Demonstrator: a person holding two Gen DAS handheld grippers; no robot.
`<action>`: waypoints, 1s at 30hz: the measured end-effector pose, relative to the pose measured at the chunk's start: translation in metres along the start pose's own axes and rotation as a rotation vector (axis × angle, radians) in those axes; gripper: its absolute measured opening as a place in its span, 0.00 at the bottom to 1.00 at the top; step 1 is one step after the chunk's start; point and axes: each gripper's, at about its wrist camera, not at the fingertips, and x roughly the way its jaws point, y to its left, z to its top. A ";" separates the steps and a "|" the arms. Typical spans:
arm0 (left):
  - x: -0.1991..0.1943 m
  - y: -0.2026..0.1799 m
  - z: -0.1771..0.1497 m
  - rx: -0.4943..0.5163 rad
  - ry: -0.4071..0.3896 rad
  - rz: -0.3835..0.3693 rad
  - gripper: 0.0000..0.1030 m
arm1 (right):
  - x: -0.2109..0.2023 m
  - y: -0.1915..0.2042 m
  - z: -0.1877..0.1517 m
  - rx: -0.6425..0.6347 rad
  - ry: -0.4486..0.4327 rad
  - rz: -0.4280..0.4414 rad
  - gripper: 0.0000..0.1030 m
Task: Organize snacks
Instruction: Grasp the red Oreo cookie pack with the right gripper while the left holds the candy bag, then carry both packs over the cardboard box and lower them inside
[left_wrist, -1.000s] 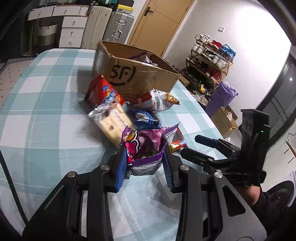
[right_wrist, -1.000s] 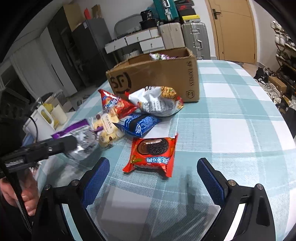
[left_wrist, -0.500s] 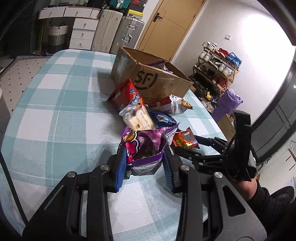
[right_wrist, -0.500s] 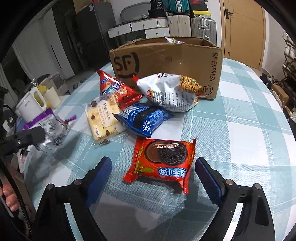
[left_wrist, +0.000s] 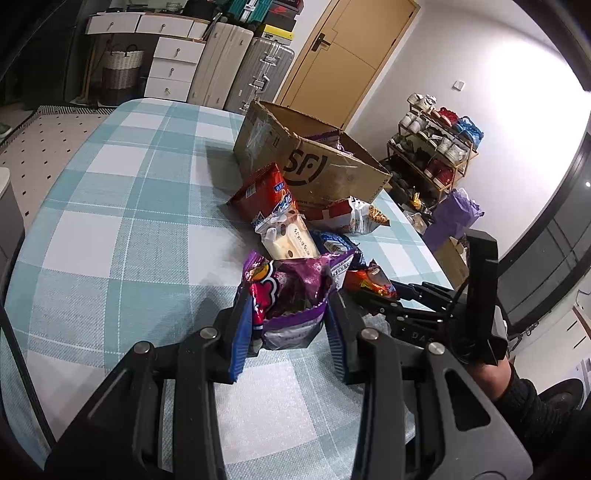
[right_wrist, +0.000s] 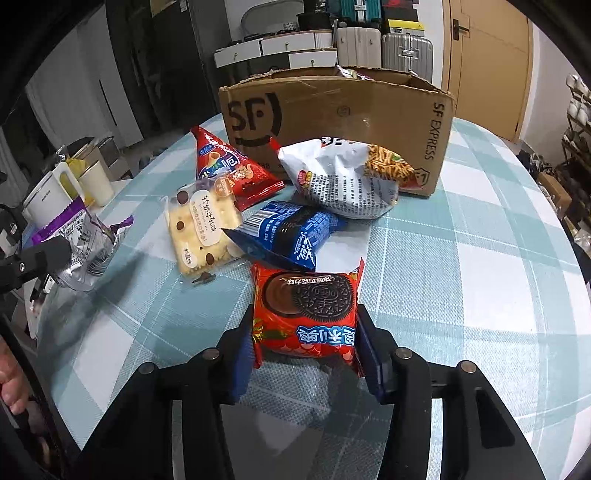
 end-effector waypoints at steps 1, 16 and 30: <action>0.000 0.000 0.000 0.001 0.001 0.000 0.32 | -0.001 0.000 -0.001 0.002 -0.002 0.002 0.48; 0.002 -0.017 0.000 0.017 0.013 0.027 0.32 | -0.040 -0.022 -0.011 0.087 -0.081 0.108 0.48; 0.032 -0.035 0.024 0.003 0.048 0.093 0.33 | -0.063 -0.026 0.000 0.101 -0.161 0.204 0.48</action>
